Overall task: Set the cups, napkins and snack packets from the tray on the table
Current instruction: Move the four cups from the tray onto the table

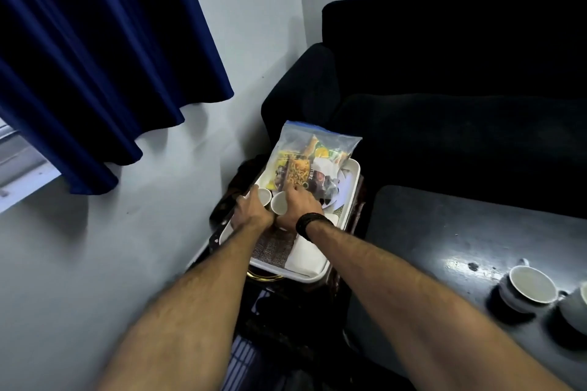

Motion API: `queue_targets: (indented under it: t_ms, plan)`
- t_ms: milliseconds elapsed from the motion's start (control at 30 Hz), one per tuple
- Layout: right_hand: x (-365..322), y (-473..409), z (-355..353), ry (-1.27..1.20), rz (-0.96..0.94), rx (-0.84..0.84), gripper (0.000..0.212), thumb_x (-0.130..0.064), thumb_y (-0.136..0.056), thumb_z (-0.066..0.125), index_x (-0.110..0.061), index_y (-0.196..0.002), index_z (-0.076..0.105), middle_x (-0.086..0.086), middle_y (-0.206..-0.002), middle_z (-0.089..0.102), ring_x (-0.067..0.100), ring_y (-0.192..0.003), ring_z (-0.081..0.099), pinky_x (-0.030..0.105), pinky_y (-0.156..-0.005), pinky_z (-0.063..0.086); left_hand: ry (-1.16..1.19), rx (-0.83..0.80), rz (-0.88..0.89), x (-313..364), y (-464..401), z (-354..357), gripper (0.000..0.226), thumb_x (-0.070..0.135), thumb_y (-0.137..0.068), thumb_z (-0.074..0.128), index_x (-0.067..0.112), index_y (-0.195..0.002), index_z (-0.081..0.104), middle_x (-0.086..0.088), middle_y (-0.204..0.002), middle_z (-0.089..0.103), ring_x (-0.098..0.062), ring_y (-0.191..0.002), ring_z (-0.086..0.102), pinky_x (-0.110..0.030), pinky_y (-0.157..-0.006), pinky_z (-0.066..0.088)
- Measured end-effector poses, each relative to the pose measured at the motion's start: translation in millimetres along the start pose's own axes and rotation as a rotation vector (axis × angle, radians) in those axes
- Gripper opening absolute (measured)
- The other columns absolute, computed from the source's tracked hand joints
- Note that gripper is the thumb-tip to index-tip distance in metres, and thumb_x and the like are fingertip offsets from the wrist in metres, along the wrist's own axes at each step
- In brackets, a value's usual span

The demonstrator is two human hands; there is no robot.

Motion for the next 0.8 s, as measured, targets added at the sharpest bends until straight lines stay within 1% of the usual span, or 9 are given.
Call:
queue_targets:
  t_ms: [100,200,300,367,433,533,633,733,800]
  plan:
    - [9,3,-21,-0.112,-0.007,0.081,0.071,-0.03,-0.071,0.077,-0.016,-0.132,0.044,0.01,-0.13,0.052,0.031,-0.118,0.053,0.045,-0.094,0.051,0.022,0.071,-0.014,4,2,1,0.066,0.042,-0.08,0.069,0.03,-0.137,0.038,-0.018,-0.126,0.052,-0.039,-0.114,0.057,-0.042,-0.082,0.049]
    - [28,8,-56,-0.166,0.02,0.118,0.072,-0.029,-0.068,0.077,-0.021,-0.132,0.046,0.006,-0.13,0.053,0.029,-0.116,0.054,0.039,-0.09,0.049,0.041,0.167,0.041,11,15,-2,0.054,0.039,-0.083,0.067,0.027,-0.129,0.042,-0.02,-0.121,0.053,-0.042,-0.107,0.059,-0.043,-0.078,0.049]
    - [60,20,-95,-0.115,0.051,0.149,0.072,-0.027,-0.067,0.077,-0.026,-0.132,0.046,0.004,-0.13,0.052,0.028,-0.117,0.054,0.036,-0.088,0.047,0.085,0.201,0.128,30,31,-9,0.058,0.03,-0.08,0.07,0.03,-0.13,0.04,-0.018,-0.122,0.049,-0.042,-0.105,0.059,-0.043,-0.076,0.049]
    - [86,36,-120,-0.072,0.089,0.182,0.069,-0.027,-0.066,0.077,-0.029,-0.128,0.048,0.002,-0.124,0.053,0.027,-0.114,0.056,0.032,-0.083,0.045,0.094,0.2,0.204,52,46,-13,0.066,0.031,-0.079,0.071,0.034,-0.135,0.037,-0.016,-0.124,0.048,-0.041,-0.105,0.059,-0.043,-0.077,0.05]
    - [112,54,-140,-0.03,0.132,0.174,0.066,-0.025,-0.064,0.079,-0.029,-0.124,0.05,0.002,-0.12,0.053,0.028,-0.112,0.057,0.031,-0.081,0.043,0.094,0.196,0.282,78,65,-16,0.07,0.035,-0.079,0.07,0.037,-0.139,0.034,-0.016,-0.128,0.047,-0.04,-0.105,0.059,-0.043,-0.079,0.05]
    - [147,92,-155,0.065,0.181,0.072,0.064,-0.021,-0.065,0.082,-0.03,-0.121,0.052,0.004,-0.12,0.049,0.03,-0.109,0.057,0.035,-0.084,0.049,0.09,0.154,0.403,113,103,-8,0.065,0.034,-0.081,0.069,0.034,-0.137,0.037,-0.016,-0.142,0.04,-0.042,-0.115,0.056,-0.046,-0.084,0.051]
    - [171,128,-152,0.198,0.166,-0.068,0.06,-0.021,-0.067,0.082,-0.031,-0.118,0.053,0.003,-0.12,0.047,0.029,-0.109,0.056,0.037,-0.085,0.051,0.11,0.038,0.49,134,143,21,0.062,0.037,-0.082,0.066,0.033,-0.138,0.039,-0.015,-0.144,0.038,-0.041,-0.122,0.052,-0.046,-0.089,0.05]
    - [183,159,-134,0.375,0.086,-0.23,0.057,-0.016,-0.069,0.079,-0.031,-0.118,0.054,0.003,-0.123,0.05,0.028,-0.114,0.056,0.036,-0.087,0.046,0.069,-0.069,0.548,142,182,60,0.058,0.04,-0.085,0.063,0.032,-0.137,0.04,-0.011,-0.131,0.046,-0.037,-0.119,0.055,-0.044,-0.093,0.048]
    - [190,177,-118,0.505,0.027,-0.32,0.06,-0.016,-0.072,0.075,-0.032,-0.124,0.051,0.002,-0.126,0.051,0.027,-0.119,0.056,0.04,-0.092,0.044,0.014,-0.138,0.582,146,202,86,0.051,0.041,-0.085,0.062,0.03,-0.131,0.042,-0.011,-0.125,0.048,-0.037,-0.115,0.057,-0.044,-0.091,0.049]
Point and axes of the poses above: each hand's wrist, its own y-axis away from the middle knuckle, its own z-axis out of the palm, x = y × z, the point moved 5 cm from there along -y, towards the middle knuckle
